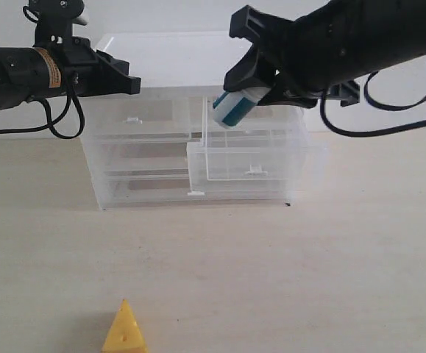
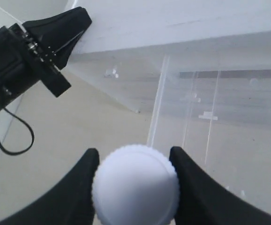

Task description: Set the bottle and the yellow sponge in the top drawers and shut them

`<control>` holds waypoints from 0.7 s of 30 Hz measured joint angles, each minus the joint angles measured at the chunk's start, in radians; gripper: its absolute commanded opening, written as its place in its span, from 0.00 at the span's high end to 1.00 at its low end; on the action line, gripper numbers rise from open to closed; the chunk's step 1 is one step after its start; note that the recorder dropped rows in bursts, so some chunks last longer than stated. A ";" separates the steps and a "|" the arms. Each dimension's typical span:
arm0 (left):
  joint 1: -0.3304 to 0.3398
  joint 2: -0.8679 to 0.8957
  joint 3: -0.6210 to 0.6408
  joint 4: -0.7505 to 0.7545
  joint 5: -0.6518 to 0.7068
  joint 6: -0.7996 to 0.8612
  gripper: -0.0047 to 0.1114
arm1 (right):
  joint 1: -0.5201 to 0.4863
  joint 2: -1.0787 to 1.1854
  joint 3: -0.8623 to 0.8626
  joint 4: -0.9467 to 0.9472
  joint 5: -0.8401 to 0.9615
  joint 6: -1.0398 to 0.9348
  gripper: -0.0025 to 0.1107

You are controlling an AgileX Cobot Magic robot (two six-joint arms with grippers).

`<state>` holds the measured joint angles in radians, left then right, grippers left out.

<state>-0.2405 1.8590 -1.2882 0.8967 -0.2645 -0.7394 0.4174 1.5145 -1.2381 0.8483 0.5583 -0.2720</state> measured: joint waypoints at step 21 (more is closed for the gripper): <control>0.000 0.000 0.000 0.000 0.000 0.000 0.92 | -0.022 0.177 -0.076 0.046 -0.060 -0.010 0.43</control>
<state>-0.2405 1.8590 -1.2882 0.8967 -0.2645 -0.7394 0.3955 1.6914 -1.3140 0.8948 0.4985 -0.2815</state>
